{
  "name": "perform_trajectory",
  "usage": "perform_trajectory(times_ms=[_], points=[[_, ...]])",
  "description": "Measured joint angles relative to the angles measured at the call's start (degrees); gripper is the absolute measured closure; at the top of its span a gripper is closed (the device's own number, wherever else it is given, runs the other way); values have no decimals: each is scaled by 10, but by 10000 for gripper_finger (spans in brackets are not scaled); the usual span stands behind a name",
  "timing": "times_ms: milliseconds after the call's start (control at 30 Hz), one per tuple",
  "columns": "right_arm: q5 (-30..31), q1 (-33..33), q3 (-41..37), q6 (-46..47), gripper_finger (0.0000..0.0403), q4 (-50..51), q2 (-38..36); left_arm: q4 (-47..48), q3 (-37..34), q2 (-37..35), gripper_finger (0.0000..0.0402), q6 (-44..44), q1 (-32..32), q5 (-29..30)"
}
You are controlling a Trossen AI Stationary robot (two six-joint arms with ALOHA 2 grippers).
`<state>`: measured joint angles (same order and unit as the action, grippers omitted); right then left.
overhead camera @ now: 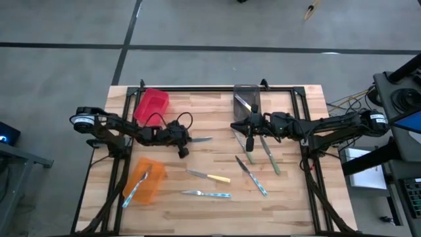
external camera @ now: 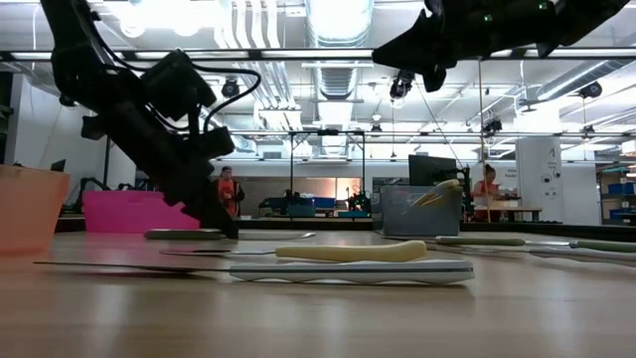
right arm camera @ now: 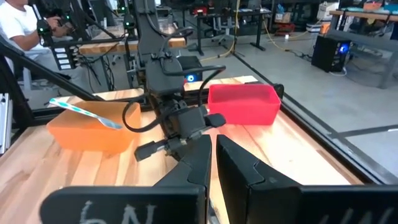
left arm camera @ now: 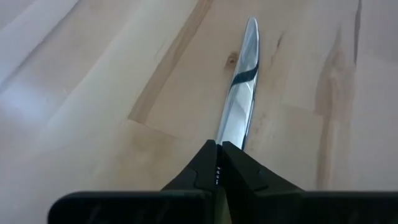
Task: Sort silverware by color (type)
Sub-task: Put the left green knife into the red bin
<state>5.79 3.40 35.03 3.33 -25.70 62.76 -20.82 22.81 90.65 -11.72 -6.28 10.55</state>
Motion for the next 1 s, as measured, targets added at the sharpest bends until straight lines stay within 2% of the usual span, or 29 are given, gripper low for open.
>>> perform_trajectory(times_ms=[300,1000], points=[[0,0,0,-4,385,6,0,13,1,-25,401,-51,25,34],[-2,0,0,-3,385,27,0,90,4,-184,401,-88,25,61]])
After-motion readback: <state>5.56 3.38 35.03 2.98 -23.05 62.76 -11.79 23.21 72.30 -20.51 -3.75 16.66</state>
